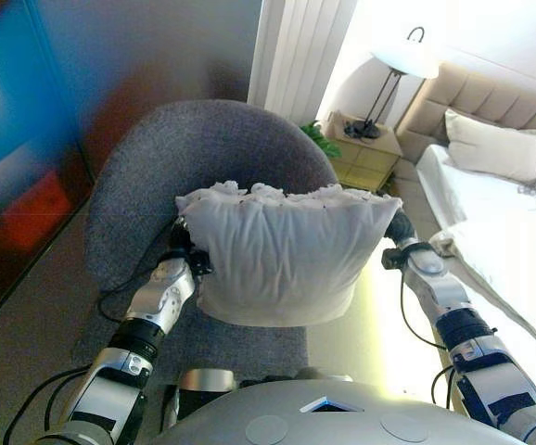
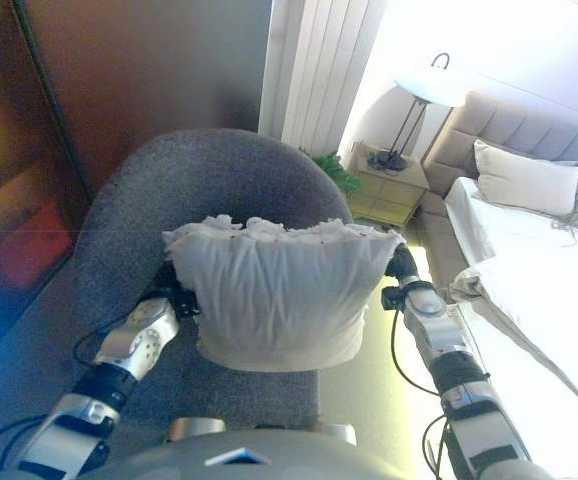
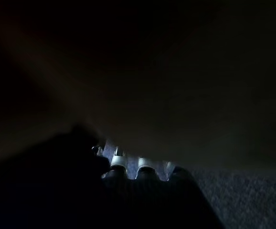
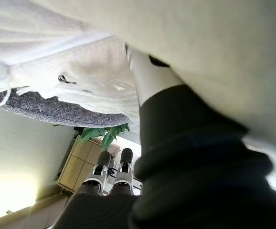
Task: Pick up the cushion and take it to the sofa
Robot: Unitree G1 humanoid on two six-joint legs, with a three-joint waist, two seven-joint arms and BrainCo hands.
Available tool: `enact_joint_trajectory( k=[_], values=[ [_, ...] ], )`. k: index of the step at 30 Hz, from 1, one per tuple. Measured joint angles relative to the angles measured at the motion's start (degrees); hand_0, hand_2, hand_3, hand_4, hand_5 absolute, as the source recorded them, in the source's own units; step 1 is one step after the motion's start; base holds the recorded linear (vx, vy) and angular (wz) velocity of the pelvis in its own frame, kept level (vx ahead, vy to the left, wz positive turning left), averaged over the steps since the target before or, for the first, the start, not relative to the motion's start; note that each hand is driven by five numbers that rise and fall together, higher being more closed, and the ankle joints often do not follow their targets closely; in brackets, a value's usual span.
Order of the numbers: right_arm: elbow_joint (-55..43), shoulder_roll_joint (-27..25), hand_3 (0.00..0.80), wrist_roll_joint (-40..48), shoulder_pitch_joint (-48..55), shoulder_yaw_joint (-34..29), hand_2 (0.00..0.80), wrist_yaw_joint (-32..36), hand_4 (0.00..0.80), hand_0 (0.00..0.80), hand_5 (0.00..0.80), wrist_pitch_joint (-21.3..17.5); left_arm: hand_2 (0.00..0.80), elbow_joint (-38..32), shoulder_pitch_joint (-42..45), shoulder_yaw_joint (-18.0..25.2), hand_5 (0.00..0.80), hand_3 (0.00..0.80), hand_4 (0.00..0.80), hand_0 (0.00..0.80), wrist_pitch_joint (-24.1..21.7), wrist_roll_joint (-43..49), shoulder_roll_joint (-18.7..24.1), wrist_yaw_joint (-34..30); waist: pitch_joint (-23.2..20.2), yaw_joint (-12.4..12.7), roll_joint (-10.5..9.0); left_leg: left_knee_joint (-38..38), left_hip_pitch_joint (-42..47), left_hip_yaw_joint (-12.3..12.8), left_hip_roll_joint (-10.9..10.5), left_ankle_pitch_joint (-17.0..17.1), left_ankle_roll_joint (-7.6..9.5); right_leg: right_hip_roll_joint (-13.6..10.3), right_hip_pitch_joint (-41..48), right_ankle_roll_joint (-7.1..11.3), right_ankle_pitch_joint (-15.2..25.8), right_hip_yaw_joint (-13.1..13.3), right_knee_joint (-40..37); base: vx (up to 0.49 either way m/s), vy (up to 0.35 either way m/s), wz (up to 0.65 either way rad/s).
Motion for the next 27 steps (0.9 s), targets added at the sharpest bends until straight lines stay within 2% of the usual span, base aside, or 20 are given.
enact_joint_trajectory(
  k=[3,4,5,6,7,9,10,11,12,15,20,22,27],
  values=[
    [-0.4,0.2,0.000,0.2,0.0,0.0,0.000,1.0,0.000,0.000,0.000,0.0,0.000,-1.1,0.0,-0.1,0.000,0.000,0.000,0.000,0.0,-1.0,-0.3,1.8,1.1,0.0,0.28,0.1,0.0,0.1,0.0,-0.2,-0.23,0.1,-0.1,0.01,0.0,0.1,0.0,-0.063,-0.043,-0.03],
    [-0.4,0.6,0.000,0.5,0.0,0.0,0.000,1.0,0.000,0.000,0.000,0.0,0.085,-1.2,0.0,-0.1,0.085,0.085,0.085,0.085,-0.2,-2.2,-0.7,3.5,1.1,0.0,0.15,0.0,0.1,0.2,0.0,-0.2,-0.30,0.1,-0.1,0.02,0.0,0.2,0.0,-0.045,-0.042,-0.05],
    [-0.4,1.2,0.000,0.6,0.0,0.0,0.000,1.0,0.000,0.000,0.000,0.0,0.207,-1.2,0.0,-0.1,0.207,0.207,0.207,0.207,-0.7,-3.4,-1.3,5.7,1.2,-0.1,0.27,0.0,0.1,0.2,0.0,-0.3,-0.38,0.1,-0.1,0.03,0.0,0.2,-0.1,-0.032,-0.048,-0.05],
    [-0.4,2.2,0.000,0.7,-0.3,0.4,0.000,0.9,0.000,0.000,0.000,0.1,0.430,-1.2,0.0,-0.1,0.430,0.430,0.430,0.430,-2.0,-4.8,-2.2,8.8,1.3,-0.1,0.45,0.0,0.1,0.3,0.0,-0.3,-0.42,0.2,-0.2,0.03,0.0,0.3,-0.1,-0.012,-0.061,-0.05],
    [-0.3,3.3,0.000,0.8,-0.7,1.1,0.000,0.9,0.000,0.000,0.000,0.3,0.518,-1.2,0.0,-0.1,0.518,0.518,0.518,0.518,-3.3,-5.2,-3.4,11.6,1.4,-0.1,0.61,0.0,0.1,0.4,0.1,-0.4,-0.45,0.3,-0.2,0.06,0.1,0.4,-0.1,0.012,-0.073,-0.04],
    [0.2,4.2,0.000,0.7,-1.8,3.4,0.000,0.9,0.000,0.000,0.000,0.9,0.800,-0.6,-0.3,-0.1,0.800,0.800,0.800,0.800,-4.7,-5.5,-4.7,15.1,1.5,-0.1,0.78,0.0,0.2,0.5,0.2,-0.4,-0.51,0.6,-0.2,0.21,0.2,0.4,-0.1,0.037,-0.080,-0.02],
    [0.9,4.3,0.072,0.6,-2.9,5.1,0.072,0.8,0.072,0.072,0.072,1.6,0.800,0.4,-0.7,-0.1,0.800,0.800,0.800,0.800,-5.4,-6.7,-5.1,16.7,1.6,-0.1,0.80,0.0,0.2,0.5,0.3,-0.4,-0.55,0.6,-0.1,0.22,0.2,0.4,-0.1,0.061,-0.079,0.00],
    [2.9,4.8,0.408,0.5,-4.7,6.8,0.408,0.9,0.408,0.408,0.408,2.5,0.800,2.3,-1.5,-0.1,0.800,0.800,0.800,0.800,-6.0,-7.4,-5.5,18.1,1.6,0.0,0.80,0.1,0.4,0.5,0.4,-0.5,-0.63,0.7,0.2,0.25,0.2,0.4,-0.1,0.066,-0.076,0.01],
    [5.1,5.4,0.800,0.6,-6.1,8.1,0.800,0.9,0.800,0.800,0.800,2.9,0.800,4.3,-2.1,-0.1,0.800,0.800,0.800,0.800,-6.4,-7.5,-5.6,18.9,1.6,0.1,0.79,0.2,0.8,0.5,0.5,-0.5,-0.71,0.8,0.5,0.23,0.2,0.4,-0.1,0.066,-0.073,0.00],
    [14.0,9.1,0.800,3.9,-11.9,10.8,0.800,0.9,0.800,0.800,0.800,4.6,0.800,10.6,-4.1,-0.1,0.800,0.800,0.800,0.800,-6.2,-8.1,-5.6,20.2,1.5,0.3,0.69,1.1,1.0,0.5,0.8,-0.9,-1.01,0.9,0.9,0.01,0.0,0.4,0.0,0.046,-0.027,-0.01],
    [25.1,13.1,0.800,8.1,-17.2,11.3,0.800,0.1,0.800,0.800,0.800,5.3,0.800,19.0,-7.1,-0.8,0.800,0.800,0.800,0.800,-6.1,-9.1,-6.4,20.2,1.5,0.9,0.83,2.3,-0.7,0.0,0.9,-0.9,-1.02,0.6,0.0,-0.20,-0.1,0.0,0.8,0.018,0.031,0.06],
    [26.8,13.2,0.800,8.4,-17.3,11.4,0.800,0.1,0.800,0.800,0.800,5.2,0.800,20.5,-8.4,-2.3,0.800,0.800,0.800,0.800,-6.2,-9.6,-6.9,20.1,1.7,1.6,1.16,3.0,-2.2,-0.2,0.9,-0.9,-1.00,0.4,-1.2,-0.20,-0.1,-0.1,1.3,-0.010,0.038,0.04],
    [29.3,12.7,0.800,9.0,-17.4,11.4,0.800,0.9,0.800,0.800,0.800,5.3,0.800,21.1,-8.7,-4.2,0.800,0.800,0.800,0.800,-7.5,-12.0,-7.3,20.2,2.1,1.4,1.92,3.5,-4.0,-0.6,0.2,-0.5,-0.44,-0.4,-2.8,-0.20,-0.1,-0.6,2.5,0.012,0.076,0.05]
  ],
)
